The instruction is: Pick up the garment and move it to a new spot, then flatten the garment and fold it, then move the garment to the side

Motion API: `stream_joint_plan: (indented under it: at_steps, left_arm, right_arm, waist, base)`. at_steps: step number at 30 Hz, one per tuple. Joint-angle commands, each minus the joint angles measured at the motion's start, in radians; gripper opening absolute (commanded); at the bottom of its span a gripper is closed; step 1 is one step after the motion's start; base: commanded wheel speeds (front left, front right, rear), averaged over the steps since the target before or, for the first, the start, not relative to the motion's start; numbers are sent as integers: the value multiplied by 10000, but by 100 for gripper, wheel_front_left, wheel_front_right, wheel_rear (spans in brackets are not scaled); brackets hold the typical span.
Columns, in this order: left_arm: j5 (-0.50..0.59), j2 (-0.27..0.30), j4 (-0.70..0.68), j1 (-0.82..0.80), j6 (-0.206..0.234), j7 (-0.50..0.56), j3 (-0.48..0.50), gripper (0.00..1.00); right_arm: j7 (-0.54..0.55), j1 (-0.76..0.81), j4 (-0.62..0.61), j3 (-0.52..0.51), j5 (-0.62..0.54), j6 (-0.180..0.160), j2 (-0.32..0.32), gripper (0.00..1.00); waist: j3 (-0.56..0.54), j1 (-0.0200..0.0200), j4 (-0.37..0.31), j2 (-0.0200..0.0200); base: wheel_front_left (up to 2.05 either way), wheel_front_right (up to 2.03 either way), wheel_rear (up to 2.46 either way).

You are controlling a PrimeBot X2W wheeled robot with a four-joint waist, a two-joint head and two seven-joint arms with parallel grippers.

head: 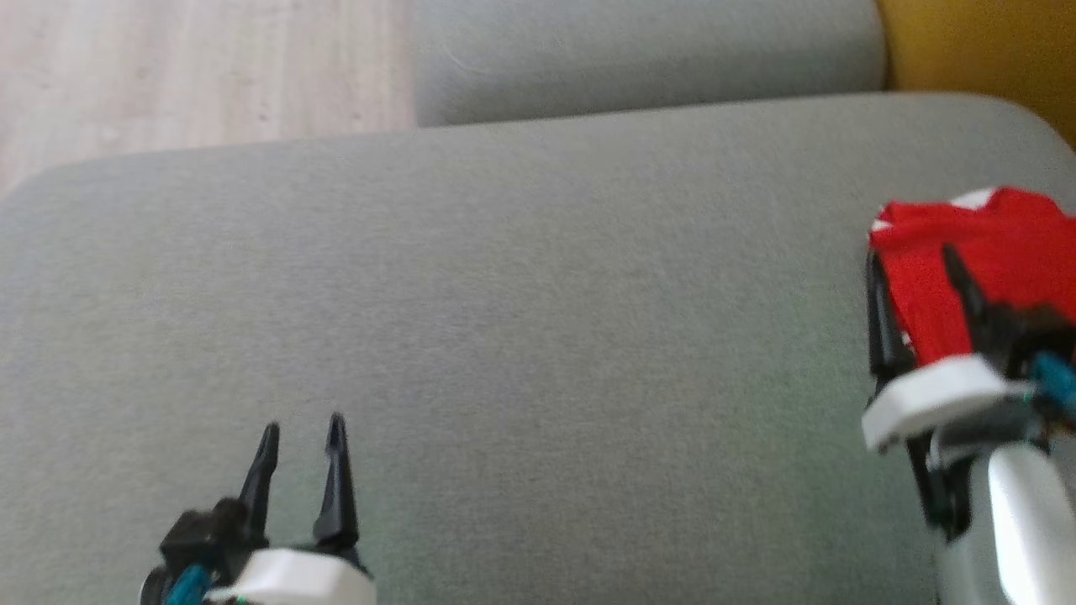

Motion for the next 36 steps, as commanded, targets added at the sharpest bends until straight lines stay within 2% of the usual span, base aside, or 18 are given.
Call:
stream_joint_plan:
  at_steps: [1, 6, 15, 23, 34, 35, 36]
  left_arm:
    - [3, 346, -251, -82, 78, -151, 460, 100]
    - [84, 671, -237, 300, 156, -96, 433, 100]
    - [-54, 447, -350, 884, 171, -251, 560, 100]
    - [-124, 222, -326, 959, 26, -318, 662, 100]
    - [-94, 201, -337, 954, -17, -337, 685, 100]
    - [-81, 157, -33, 1345, -15, -176, 209, 0]
    - [-83, 142, 33, 1346, -15, -160, 181, 0]
  right_arm:
    - [-197, 162, -565, 289, 150, -7, 59, 100]
    - [-574, 1432, -1016, 554, 683, -7, 90, 100]
    - [-1092, 2981, -1302, 827, 1486, -7, 93, 100]
    - [-1202, 3262, -1214, 1214, 1498, -7, 94, 100]
    - [-1199, 3226, -1197, 1356, 1441, -7, 94, 100]
    - [-1078, 3496, -894, 1091, 1482, 0, 155, 0]
    - [-1075, 3495, -815, 1100, 1489, 0, 155, 0]
  waist:
    - [-408, 1, 424, 0]
    - [-623, 1, 771, 0]
    - [-695, 1, 921, 0]
    - [-642, 1, 877, 0]
    - [-608, 1, 831, 0]
    - [-606, 1, 829, 0]
    - [-605, 2, 824, 0]
  base:
    - [0, 0, 0]
    - [0, 0, 0]
    - [0, 0, 0]
    - [0, 0, 0]
    - [0, 0, 0]
    - [0, 0, 0]
    - [0, 0, 0]
